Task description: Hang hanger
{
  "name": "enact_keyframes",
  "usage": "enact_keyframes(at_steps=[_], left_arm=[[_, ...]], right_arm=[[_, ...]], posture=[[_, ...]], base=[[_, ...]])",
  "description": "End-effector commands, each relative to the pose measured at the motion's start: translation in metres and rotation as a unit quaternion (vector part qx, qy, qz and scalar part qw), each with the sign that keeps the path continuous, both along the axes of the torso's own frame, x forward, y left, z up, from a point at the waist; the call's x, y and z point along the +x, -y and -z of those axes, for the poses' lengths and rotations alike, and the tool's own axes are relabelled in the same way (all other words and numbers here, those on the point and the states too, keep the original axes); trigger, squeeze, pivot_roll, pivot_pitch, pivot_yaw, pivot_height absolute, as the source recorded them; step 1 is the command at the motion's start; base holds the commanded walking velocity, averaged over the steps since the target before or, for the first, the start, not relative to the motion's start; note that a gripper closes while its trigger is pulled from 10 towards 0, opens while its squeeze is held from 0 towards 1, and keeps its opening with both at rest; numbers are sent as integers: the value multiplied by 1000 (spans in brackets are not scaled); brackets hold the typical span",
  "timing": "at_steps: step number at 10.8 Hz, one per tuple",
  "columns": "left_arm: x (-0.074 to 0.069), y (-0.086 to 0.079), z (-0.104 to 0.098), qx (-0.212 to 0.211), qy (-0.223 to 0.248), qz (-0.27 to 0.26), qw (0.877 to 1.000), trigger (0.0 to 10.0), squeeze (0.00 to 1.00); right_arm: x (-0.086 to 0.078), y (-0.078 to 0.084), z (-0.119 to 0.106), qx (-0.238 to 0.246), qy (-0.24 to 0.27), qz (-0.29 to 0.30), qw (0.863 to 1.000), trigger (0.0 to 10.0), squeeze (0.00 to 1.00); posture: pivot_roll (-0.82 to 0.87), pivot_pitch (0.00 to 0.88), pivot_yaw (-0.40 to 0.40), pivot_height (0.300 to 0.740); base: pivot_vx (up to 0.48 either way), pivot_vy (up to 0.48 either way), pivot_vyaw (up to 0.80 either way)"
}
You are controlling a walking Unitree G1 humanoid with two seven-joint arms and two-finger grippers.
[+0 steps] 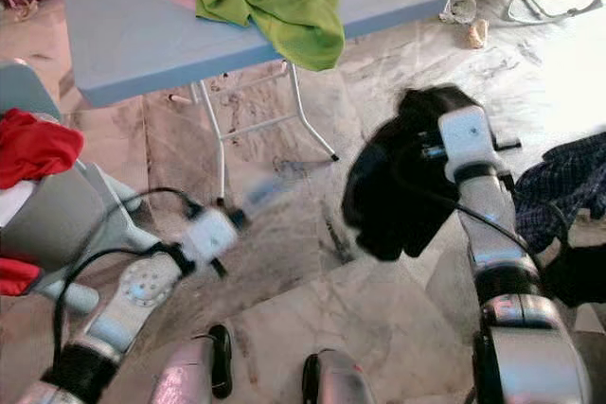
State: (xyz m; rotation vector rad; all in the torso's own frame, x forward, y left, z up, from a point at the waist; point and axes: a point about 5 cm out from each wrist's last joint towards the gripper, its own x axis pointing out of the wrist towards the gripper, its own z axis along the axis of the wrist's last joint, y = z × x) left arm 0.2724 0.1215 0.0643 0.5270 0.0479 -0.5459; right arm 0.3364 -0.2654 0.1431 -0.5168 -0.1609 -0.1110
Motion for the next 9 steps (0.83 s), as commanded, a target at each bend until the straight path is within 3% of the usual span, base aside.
enact_keyframes(at_steps=[1,2,3,4,5,7,8,9], left_arm=[[-6,-10,-2,-48,2,-68,997,118,0],[-10,-18,-7,-84,35,-126,988,3569,0],[-12,-22,-8,-96,42,-159,982,7843,0],[-17,-26,-12,-133,65,-213,966,10000,0],[-23,-30,-17,-184,77,-253,947,10000,0],[-24,-36,-25,-187,90,-251,946,10000,0],[-22,-37,-28,-194,94,-249,944,10000,0],[-18,-35,-38,-211,112,-251,938,10000,0]], right_arm=[[-10,-7,6,16,4,-23,1000,0,0],[-22,-18,16,42,2,-39,998,0,0],[-26,-24,20,49,1,-43,998,0,0],[-31,-34,25,111,10,-40,993,0,0],[-37,-44,23,187,19,-47,981,0,0],[-49,-74,20,219,19,-103,970,0,0],[-47,-79,17,227,25,-110,967,0,0],[-42,-83,6,227,36,-117,966,941,0]], posture=[[17,202,-26,740],[16,203,-24,740],[16,204,-21,740],[16,204,-16,740],[22,203,-17,740],[34,196,-27,740],[37,192,-28,740],[33,186,-26,740]], base=[[0,0,0],[0,0,0],[0,0,0],[0,0,0],[0,0,0],[0,0,0],[0,0,0],[379,0,0]])
